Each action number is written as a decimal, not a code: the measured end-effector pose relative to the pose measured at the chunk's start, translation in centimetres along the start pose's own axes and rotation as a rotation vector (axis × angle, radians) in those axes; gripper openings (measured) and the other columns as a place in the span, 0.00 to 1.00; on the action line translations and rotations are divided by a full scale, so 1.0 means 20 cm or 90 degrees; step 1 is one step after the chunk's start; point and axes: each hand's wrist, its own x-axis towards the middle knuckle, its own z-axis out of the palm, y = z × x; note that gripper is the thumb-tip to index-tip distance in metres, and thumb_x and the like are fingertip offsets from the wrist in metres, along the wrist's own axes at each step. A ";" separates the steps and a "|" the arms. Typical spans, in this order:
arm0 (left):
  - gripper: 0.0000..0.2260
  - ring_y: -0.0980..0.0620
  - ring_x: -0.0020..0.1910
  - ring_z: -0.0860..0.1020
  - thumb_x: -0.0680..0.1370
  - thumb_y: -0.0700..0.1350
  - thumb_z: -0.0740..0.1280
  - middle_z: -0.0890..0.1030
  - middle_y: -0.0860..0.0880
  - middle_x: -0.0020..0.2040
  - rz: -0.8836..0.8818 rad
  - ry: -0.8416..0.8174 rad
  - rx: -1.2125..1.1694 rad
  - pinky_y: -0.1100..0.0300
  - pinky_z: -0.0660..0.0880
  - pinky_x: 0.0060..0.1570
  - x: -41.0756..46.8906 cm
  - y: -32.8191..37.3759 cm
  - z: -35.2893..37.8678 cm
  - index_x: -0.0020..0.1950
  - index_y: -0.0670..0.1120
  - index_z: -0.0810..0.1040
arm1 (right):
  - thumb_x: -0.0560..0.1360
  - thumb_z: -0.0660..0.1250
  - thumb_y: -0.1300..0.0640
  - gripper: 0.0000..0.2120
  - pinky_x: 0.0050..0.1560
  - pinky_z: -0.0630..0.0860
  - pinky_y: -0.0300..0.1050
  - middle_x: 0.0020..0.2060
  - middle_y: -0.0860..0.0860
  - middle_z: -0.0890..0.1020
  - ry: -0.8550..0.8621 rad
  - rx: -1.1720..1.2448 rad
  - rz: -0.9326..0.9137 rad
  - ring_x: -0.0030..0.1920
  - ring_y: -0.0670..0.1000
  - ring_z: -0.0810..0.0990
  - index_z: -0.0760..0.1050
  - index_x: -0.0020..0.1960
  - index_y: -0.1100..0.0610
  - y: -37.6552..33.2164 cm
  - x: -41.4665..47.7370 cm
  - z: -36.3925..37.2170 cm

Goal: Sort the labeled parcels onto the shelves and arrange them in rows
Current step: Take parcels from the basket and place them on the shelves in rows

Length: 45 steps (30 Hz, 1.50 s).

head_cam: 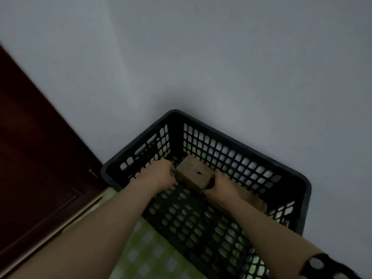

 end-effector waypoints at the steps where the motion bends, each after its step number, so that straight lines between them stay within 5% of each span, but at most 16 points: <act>1: 0.17 0.49 0.59 0.75 0.79 0.44 0.62 0.76 0.46 0.61 -0.004 -0.008 -0.001 0.56 0.74 0.58 0.06 0.02 0.01 0.68 0.46 0.72 | 0.71 0.72 0.49 0.34 0.63 0.71 0.48 0.67 0.56 0.65 -0.014 -0.007 -0.004 0.65 0.54 0.68 0.60 0.71 0.56 0.02 0.07 0.02; 7: 0.16 0.48 0.57 0.76 0.78 0.44 0.63 0.78 0.46 0.58 -0.049 -0.002 0.004 0.53 0.76 0.57 0.29 0.04 0.05 0.65 0.43 0.74 | 0.64 0.78 0.46 0.58 0.75 0.51 0.54 0.76 0.56 0.46 -0.075 -0.046 -0.021 0.76 0.58 0.46 0.40 0.77 0.55 0.05 0.42 0.13; 11: 0.16 0.47 0.58 0.76 0.78 0.44 0.63 0.77 0.45 0.60 -0.078 -0.002 0.010 0.51 0.76 0.58 0.36 0.01 0.07 0.66 0.43 0.73 | 0.63 0.79 0.46 0.63 0.73 0.54 0.56 0.75 0.58 0.48 -0.106 -0.089 -0.021 0.75 0.61 0.48 0.34 0.77 0.56 0.07 0.53 0.19; 15: 0.20 0.47 0.62 0.74 0.79 0.46 0.64 0.75 0.45 0.63 -0.092 0.019 -0.031 0.50 0.74 0.61 0.32 0.01 0.04 0.70 0.45 0.70 | 0.67 0.74 0.45 0.54 0.67 0.64 0.54 0.72 0.58 0.57 -0.084 -0.013 -0.028 0.72 0.60 0.57 0.40 0.77 0.53 0.05 0.50 0.19; 18: 0.21 0.48 0.61 0.74 0.79 0.43 0.63 0.75 0.45 0.64 -0.104 0.056 -0.062 0.53 0.74 0.60 0.22 -0.01 -0.01 0.72 0.45 0.68 | 0.71 0.70 0.45 0.40 0.60 0.71 0.49 0.67 0.55 0.66 -0.111 0.330 0.018 0.62 0.55 0.70 0.54 0.76 0.47 -0.02 0.38 0.11; 22: 0.19 0.49 0.59 0.75 0.79 0.40 0.63 0.76 0.45 0.61 -0.119 0.130 -0.154 0.60 0.73 0.56 -0.02 -0.04 -0.12 0.69 0.42 0.69 | 0.75 0.64 0.45 0.14 0.55 0.74 0.50 0.52 0.53 0.76 -0.197 0.737 0.103 0.51 0.53 0.75 0.72 0.56 0.52 -0.22 0.14 -0.09; 24: 0.21 0.49 0.59 0.75 0.78 0.42 0.64 0.76 0.45 0.62 -0.121 0.189 -0.217 0.64 0.70 0.53 -0.19 -0.05 -0.19 0.71 0.43 0.68 | 0.76 0.61 0.43 0.13 0.53 0.73 0.51 0.51 0.56 0.76 -0.241 0.789 0.067 0.53 0.58 0.75 0.73 0.51 0.52 -0.33 0.00 -0.17; 27: 0.25 0.51 0.52 0.75 0.74 0.43 0.70 0.76 0.50 0.53 -0.124 0.287 -0.351 0.63 0.69 0.50 -0.49 -0.11 -0.28 0.70 0.44 0.67 | 0.74 0.57 0.38 0.24 0.55 0.73 0.52 0.57 0.61 0.76 -0.305 0.784 -0.018 0.58 0.63 0.74 0.76 0.57 0.56 -0.47 -0.22 -0.24; 29: 0.24 0.52 0.50 0.75 0.72 0.42 0.73 0.76 0.52 0.50 -0.131 0.337 -0.503 0.61 0.71 0.50 -0.72 -0.17 -0.33 0.64 0.44 0.68 | 0.74 0.56 0.36 0.28 0.48 0.74 0.49 0.55 0.62 0.77 -0.337 0.777 -0.057 0.53 0.61 0.75 0.77 0.58 0.58 -0.58 -0.42 -0.26; 34: 0.34 0.50 0.56 0.77 0.69 0.45 0.75 0.78 0.48 0.59 -0.132 0.406 -0.849 0.53 0.72 0.58 -1.37 -0.40 -0.31 0.72 0.46 0.65 | 0.69 0.57 0.33 0.30 0.36 0.69 0.42 0.47 0.61 0.78 -0.467 0.726 -0.108 0.39 0.57 0.78 0.77 0.53 0.58 -0.86 -0.97 -0.14; 37: 0.18 0.48 0.59 0.77 0.71 0.45 0.73 0.83 0.49 0.53 -0.113 0.429 -0.960 0.48 0.71 0.58 -1.80 -0.60 -0.22 0.60 0.48 0.76 | 0.71 0.55 0.36 0.31 0.34 0.69 0.43 0.51 0.64 0.79 -0.561 0.650 -0.149 0.41 0.61 0.80 0.77 0.59 0.59 -1.03 -1.35 0.04; 42: 0.12 0.48 0.52 0.79 0.72 0.44 0.72 0.83 0.48 0.49 -0.116 0.540 -1.044 0.51 0.76 0.49 -2.45 -0.87 -0.09 0.54 0.48 0.78 | 0.77 0.47 0.38 0.31 0.48 0.76 0.52 0.53 0.65 0.81 -0.650 0.544 -0.212 0.50 0.64 0.82 0.73 0.63 0.59 -1.26 -1.88 0.33; 45: 0.12 0.48 0.51 0.80 0.69 0.44 0.75 0.84 0.45 0.49 -0.158 0.646 -1.019 0.51 0.77 0.47 -2.77 -0.97 -0.03 0.50 0.46 0.79 | 0.74 0.54 0.32 0.31 0.57 0.75 0.57 0.55 0.62 0.82 -0.672 0.477 -0.262 0.56 0.62 0.80 0.73 0.63 0.54 -1.37 -2.09 0.44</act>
